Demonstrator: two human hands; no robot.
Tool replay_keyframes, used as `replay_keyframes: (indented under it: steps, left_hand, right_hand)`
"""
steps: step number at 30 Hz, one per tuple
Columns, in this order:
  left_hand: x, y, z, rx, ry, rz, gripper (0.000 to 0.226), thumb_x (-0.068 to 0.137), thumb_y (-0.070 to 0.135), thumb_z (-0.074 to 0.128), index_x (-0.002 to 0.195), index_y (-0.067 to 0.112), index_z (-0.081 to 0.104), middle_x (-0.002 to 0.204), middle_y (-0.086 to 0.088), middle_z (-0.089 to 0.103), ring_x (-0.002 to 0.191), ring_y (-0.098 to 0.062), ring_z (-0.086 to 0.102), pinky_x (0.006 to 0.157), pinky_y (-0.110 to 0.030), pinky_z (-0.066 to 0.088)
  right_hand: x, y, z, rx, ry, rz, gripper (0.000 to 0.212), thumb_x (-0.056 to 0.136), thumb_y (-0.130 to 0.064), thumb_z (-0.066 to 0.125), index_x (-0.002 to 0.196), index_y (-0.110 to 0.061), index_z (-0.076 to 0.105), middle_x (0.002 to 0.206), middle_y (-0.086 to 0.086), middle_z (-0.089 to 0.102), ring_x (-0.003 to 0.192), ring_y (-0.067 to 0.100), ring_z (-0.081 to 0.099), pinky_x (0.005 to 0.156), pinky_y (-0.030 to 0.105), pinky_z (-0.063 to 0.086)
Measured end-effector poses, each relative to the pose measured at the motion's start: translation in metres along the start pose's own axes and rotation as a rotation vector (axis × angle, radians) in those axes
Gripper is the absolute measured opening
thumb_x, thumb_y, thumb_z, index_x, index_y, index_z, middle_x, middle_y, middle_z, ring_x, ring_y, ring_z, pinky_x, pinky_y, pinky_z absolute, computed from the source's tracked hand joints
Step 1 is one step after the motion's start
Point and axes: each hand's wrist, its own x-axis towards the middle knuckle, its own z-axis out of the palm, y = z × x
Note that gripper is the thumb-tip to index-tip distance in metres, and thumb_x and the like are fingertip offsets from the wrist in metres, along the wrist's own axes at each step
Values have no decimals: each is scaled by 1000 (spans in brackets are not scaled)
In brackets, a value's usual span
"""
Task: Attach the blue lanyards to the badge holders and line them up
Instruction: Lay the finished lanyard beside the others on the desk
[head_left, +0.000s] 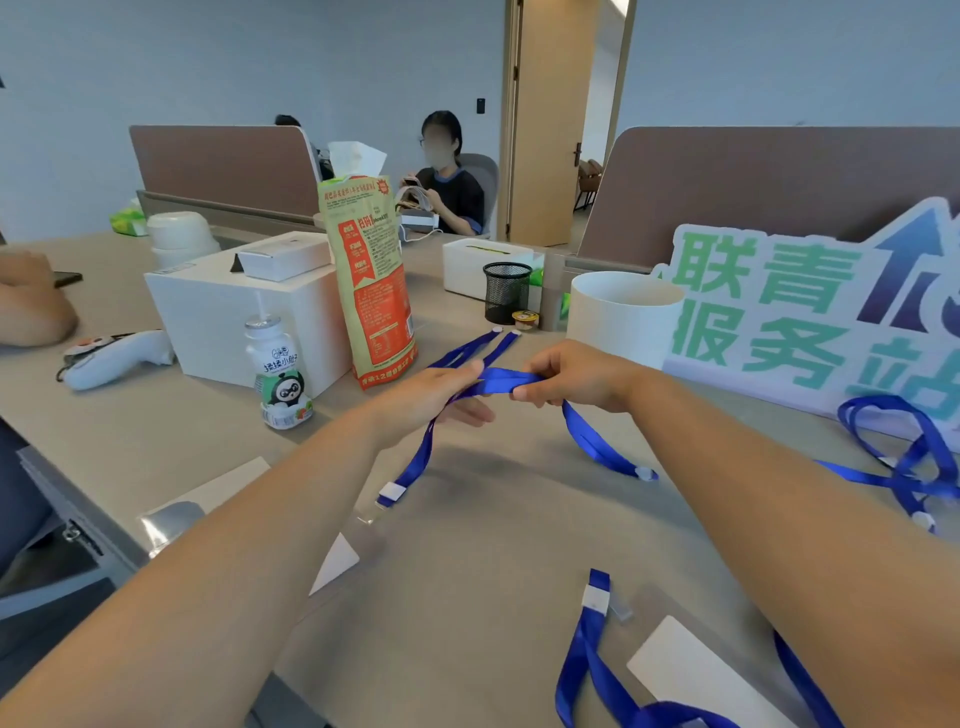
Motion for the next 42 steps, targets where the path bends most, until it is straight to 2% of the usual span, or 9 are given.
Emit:
replay_keyframes:
  steps: [3, 7, 11, 15, 22, 26, 33, 37, 42]
  left_hand:
    - [4, 17, 5, 111, 32, 35, 54, 93, 54, 32, 106, 14, 66, 81, 0, 73, 92, -8, 64, 96, -24, 37]
    - [8, 24, 10, 133, 66, 121, 31, 93, 32, 51, 99, 4, 64, 61, 4, 54, 61, -2, 60, 66, -8, 46]
    - [9, 17, 3, -38, 118, 124, 24, 94, 27, 50, 80, 12, 61, 60, 0, 46, 45, -6, 42, 49, -16, 40]
    - [11, 8, -7, -189, 172, 58, 23, 95, 26, 49, 87, 13, 65, 62, -2, 54, 42, -8, 34, 42, -17, 31]
    - [10, -4, -28, -349, 211, -11, 15, 94, 19, 50, 90, 9, 61, 72, -7, 66, 42, -5, 43, 43, -17, 39]
    - [15, -12, -36, -321, 163, -60, 7, 95, 15, 50, 95, 13, 57, 83, -7, 69, 53, -7, 56, 59, -21, 50]
    - [35, -23, -28, -201, 25, -44, 14, 92, 13, 55, 105, 17, 53, 89, 0, 71, 76, -10, 67, 76, -25, 51]
    - [42, -29, -26, -202, -38, -84, 22, 84, 11, 64, 99, 18, 50, 91, -2, 72, 70, -8, 66, 60, -19, 51]
    - [46, -31, -24, -10, -132, -108, 30, 82, 11, 68, 102, 19, 47, 103, -14, 68, 82, -16, 61, 62, -21, 47]
  right_hand:
    - [-3, -3, -8, -43, -34, 13, 12, 84, -18, 66, 74, -12, 66, 60, -4, 55, 52, 7, 41, 57, 18, 35]
    - [-12, 9, -20, -44, -42, 65, 8, 81, -18, 70, 85, -11, 68, 64, -3, 58, 60, 11, 45, 62, 19, 39]
    - [-18, 28, -25, -28, 3, 98, 10, 80, -6, 69, 79, -16, 67, 73, 0, 61, 71, 14, 54, 69, 18, 46]
    - [-6, 35, -20, -152, 177, 99, 8, 82, -11, 66, 87, -6, 69, 79, 5, 62, 75, 16, 53, 74, 26, 43]
    - [46, 11, -11, -312, 454, 56, 26, 88, -5, 54, 109, -10, 69, 108, 11, 67, 94, 23, 58, 81, 24, 43]
    - [77, 3, -16, -295, 520, 102, 42, 81, 10, 50, 113, -12, 67, 113, 11, 67, 100, 26, 62, 84, 27, 47]
    - [104, -3, -22, -404, 698, 20, 46, 79, 6, 46, 112, -17, 67, 119, 8, 61, 108, 29, 55, 90, 32, 46]
    - [115, 12, -21, -439, 667, 107, 48, 78, 8, 42, 111, -18, 66, 118, 8, 61, 106, 27, 56, 83, 28, 43]
    - [125, 24, -21, -376, 702, 72, 46, 80, 9, 44, 117, -12, 61, 125, 11, 55, 112, 28, 53, 92, 30, 41]
